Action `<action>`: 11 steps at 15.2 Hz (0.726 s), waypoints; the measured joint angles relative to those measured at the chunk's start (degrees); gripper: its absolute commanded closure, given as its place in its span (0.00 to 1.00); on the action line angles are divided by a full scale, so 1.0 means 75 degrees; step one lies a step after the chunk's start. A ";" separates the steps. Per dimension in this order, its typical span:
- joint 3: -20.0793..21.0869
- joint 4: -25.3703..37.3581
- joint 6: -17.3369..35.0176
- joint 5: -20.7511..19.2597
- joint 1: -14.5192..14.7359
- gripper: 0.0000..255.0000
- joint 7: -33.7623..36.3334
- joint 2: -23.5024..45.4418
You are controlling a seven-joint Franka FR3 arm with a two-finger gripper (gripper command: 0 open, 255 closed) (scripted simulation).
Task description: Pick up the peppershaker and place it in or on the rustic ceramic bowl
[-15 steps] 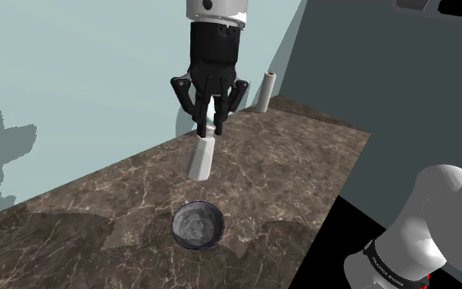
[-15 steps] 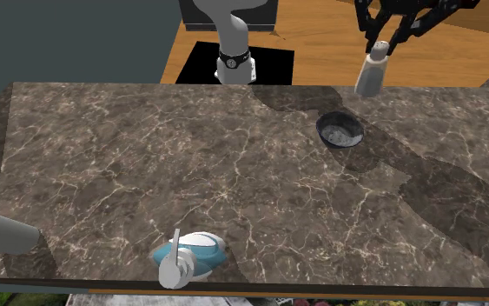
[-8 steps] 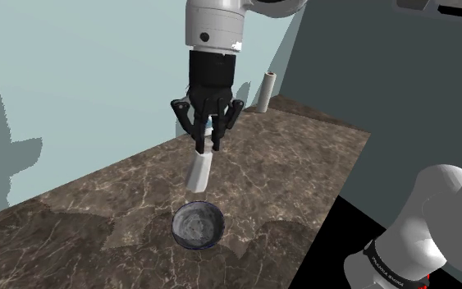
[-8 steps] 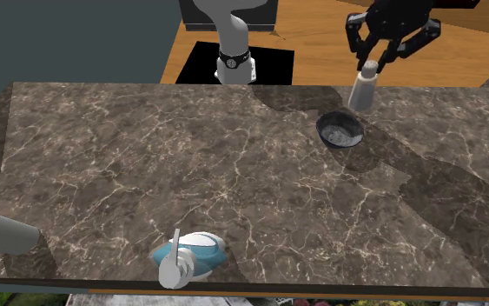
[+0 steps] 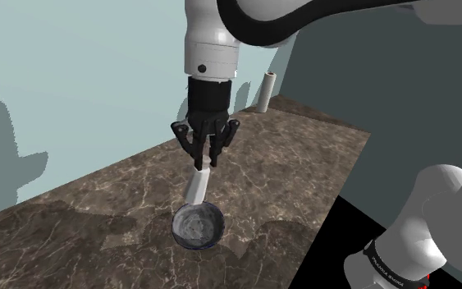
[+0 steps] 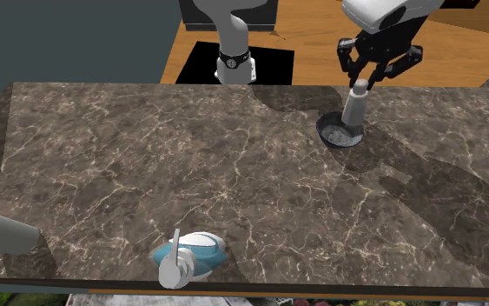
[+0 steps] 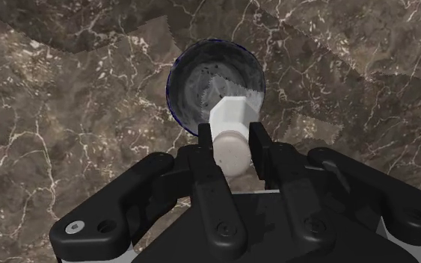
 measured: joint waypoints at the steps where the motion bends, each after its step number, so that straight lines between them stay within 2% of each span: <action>1: -0.0002 -0.0094 0.0099 0.0002 -0.0002 1.00 -0.0025 0.0007; 10: 0.0007 -0.0330 0.0398 0.0004 0.0005 1.00 -0.0068 0.0072; 11: 0.0007 -0.0330 0.0399 0.0004 0.0005 0.00 -0.0068 0.0072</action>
